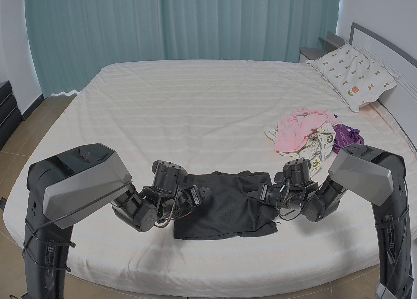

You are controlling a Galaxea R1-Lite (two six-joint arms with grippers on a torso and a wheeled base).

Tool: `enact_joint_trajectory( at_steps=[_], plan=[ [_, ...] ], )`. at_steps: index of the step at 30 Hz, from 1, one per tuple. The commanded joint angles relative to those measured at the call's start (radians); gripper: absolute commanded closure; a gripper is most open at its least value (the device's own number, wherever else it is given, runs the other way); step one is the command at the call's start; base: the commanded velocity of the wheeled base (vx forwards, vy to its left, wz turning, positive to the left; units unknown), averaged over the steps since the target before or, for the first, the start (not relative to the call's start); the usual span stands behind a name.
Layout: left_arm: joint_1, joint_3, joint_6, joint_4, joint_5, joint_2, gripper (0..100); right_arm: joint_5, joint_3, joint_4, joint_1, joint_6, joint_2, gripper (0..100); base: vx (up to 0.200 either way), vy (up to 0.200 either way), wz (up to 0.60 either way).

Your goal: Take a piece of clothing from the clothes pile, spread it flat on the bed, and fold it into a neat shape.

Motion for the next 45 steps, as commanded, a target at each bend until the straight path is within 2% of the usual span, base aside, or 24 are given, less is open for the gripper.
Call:
enact_joint_trajectory(
  at_steps=[1, 7, 14, 17, 22, 28, 45],
  plan=[
    [-0.008, -0.001, -0.002, 0.001, 0.000, 0.008, 100, 0.002, -0.003, -0.003, 0.001, -0.001, 0.001, 100, 0.000, 0.000, 0.00],
    [-0.012, 0.002, -0.002, 0.004, 0.001, 0.009, 100, -0.001, -0.003, -0.005, 0.003, 0.002, 0.000, 100, 0.000, 0.000, 0.00],
    [-0.012, 0.021, -0.008, 0.003, 0.007, -0.026, 100, -0.001, 0.021, -0.044, 0.011, 0.079, -0.043, 100, 0.000, 0.000, 0.00],
    [-0.015, 0.027, -0.081, 0.008, 0.009, -0.065, 100, 0.007, 0.070, -0.089, 0.003, 0.142, -0.099, 100, 0.000, 0.000, 0.00],
    [-0.017, 0.032, -0.118, 0.012, 0.007, -0.092, 100, 0.009, 0.122, -0.121, -0.003, 0.180, -0.122, 100, 0.000, 0.000, 0.00],
    [-0.023, 0.050, -0.129, 0.012, 0.004, -0.117, 100, 0.010, 0.211, -0.204, -0.006, 0.211, -0.154, 100, 0.000, -0.200, 0.00],
    [-0.071, 0.065, -0.152, 0.035, 0.009, -0.186, 100, 0.009, 0.319, -0.256, -0.048, 0.212, -0.201, 100, 0.000, -0.200, 0.00]
  ],
)
